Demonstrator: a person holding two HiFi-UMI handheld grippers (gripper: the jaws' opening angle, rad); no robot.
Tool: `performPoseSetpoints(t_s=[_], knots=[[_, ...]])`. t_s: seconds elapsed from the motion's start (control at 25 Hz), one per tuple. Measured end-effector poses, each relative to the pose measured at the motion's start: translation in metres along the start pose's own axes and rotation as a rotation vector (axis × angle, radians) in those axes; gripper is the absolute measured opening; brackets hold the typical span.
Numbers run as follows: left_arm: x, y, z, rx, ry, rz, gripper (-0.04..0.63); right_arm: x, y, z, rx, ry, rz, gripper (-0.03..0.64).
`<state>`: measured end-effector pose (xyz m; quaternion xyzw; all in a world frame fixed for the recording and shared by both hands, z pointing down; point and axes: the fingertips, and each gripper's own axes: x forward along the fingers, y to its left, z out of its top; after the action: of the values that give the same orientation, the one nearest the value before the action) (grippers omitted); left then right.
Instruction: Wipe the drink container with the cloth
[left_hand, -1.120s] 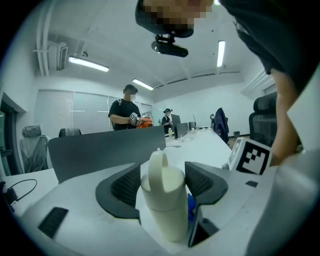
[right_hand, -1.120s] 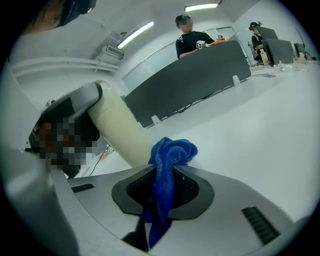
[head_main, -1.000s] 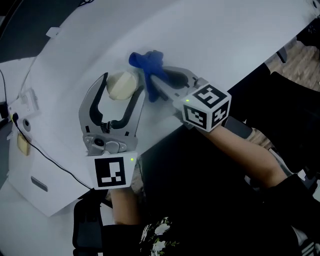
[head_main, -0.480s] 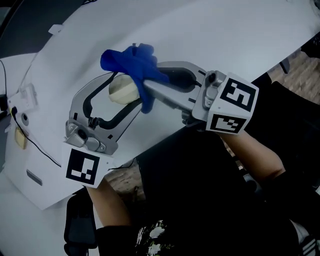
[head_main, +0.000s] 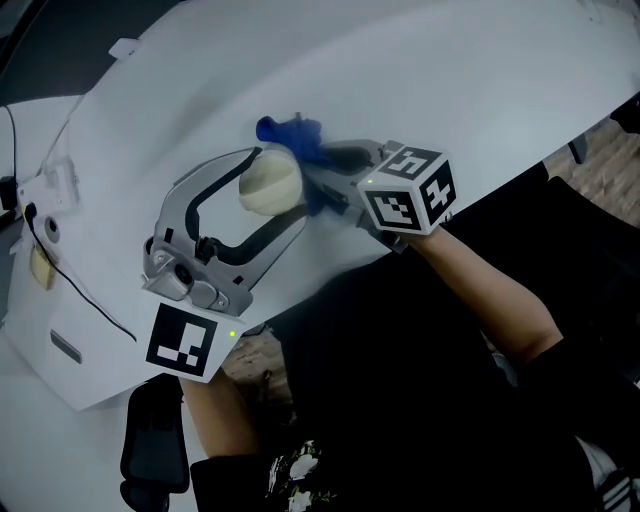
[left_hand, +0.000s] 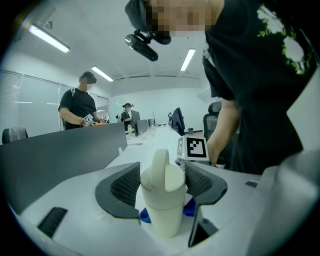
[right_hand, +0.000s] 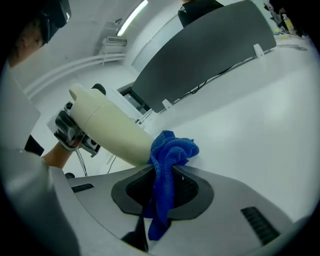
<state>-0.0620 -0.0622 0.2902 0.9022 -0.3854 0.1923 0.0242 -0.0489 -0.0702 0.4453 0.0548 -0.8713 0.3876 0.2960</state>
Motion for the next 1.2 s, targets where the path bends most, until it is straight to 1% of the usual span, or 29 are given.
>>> performPoseSetpoints(t_s=[0.12, 0.24, 0.32, 0.44, 0.6, 0.64, 0.72, 0.8, 0.84, 0.88, 0.92, 0.96, 1.0, 1.08, 1.16, 1.2], knots=[[0.003, 0.001, -0.001, 0.002, 0.032, 0.043, 0.272, -0.001, -0.001, 0.000, 0.001, 0.001, 0.006, 0.060], [0.001, 0.006, -0.006, -0.006, 0.061, 0.132, 0.272, 0.001, -0.001, 0.000, -0.014, 0.007, 0.004, 0.060], [-0.006, 0.012, -0.004, -0.038, 0.050, 0.230, 0.304, 0.002, 0.000, -0.001, -0.023, 0.014, 0.002, 0.060], [-0.020, 0.016, 0.003, -0.136, 0.002, 0.396, 0.321, 0.002, -0.001, -0.002, -0.029, 0.025, 0.001, 0.061], [-0.034, 0.019, 0.000, -0.238, 0.014, 0.695, 0.322, 0.003, -0.001, -0.002, -0.039, 0.027, -0.003, 0.061], [-0.031, 0.021, -0.001, -0.248, 0.019, 0.743, 0.322, 0.003, -0.001, -0.002, -0.046, 0.025, -0.009, 0.061], [-0.024, 0.026, -0.007, -0.273, 0.042, 0.786, 0.322, 0.003, -0.001, -0.002, -0.055, 0.020, -0.019, 0.061], [-0.020, 0.028, -0.016, -0.334, 0.058, 0.782, 0.316, 0.003, 0.000, -0.001, -0.054, 0.013, -0.022, 0.061], [-0.019, 0.026, -0.019, -0.358, 0.058, 0.765, 0.273, 0.001, 0.001, 0.000, -0.052, 0.004, -0.021, 0.061], [-0.019, 0.023, -0.020, -0.359, 0.055, 0.736, 0.273, -0.002, 0.002, 0.002, -0.050, -0.013, -0.019, 0.061], [-0.018, 0.021, -0.019, -0.338, 0.051, 0.693, 0.272, -0.008, 0.002, 0.007, -0.046, -0.041, -0.015, 0.061], [-0.016, 0.019, -0.018, -0.302, 0.043, 0.633, 0.272, -0.016, 0.003, 0.014, -0.039, -0.078, -0.008, 0.061], [-0.015, 0.018, -0.017, -0.258, 0.032, 0.557, 0.272, -0.026, 0.003, 0.023, -0.028, -0.122, 0.002, 0.061], [-0.012, 0.014, -0.014, -0.166, 0.006, 0.373, 0.272, -0.050, 0.009, 0.050, -0.014, -0.219, 0.041, 0.061], [-0.011, 0.010, -0.012, -0.092, -0.004, 0.190, 0.272, -0.072, 0.027, 0.081, -0.031, -0.304, 0.115, 0.061], [-0.010, 0.009, -0.011, -0.072, -0.006, 0.121, 0.272, -0.079, 0.040, 0.095, -0.047, -0.336, 0.165, 0.061]])
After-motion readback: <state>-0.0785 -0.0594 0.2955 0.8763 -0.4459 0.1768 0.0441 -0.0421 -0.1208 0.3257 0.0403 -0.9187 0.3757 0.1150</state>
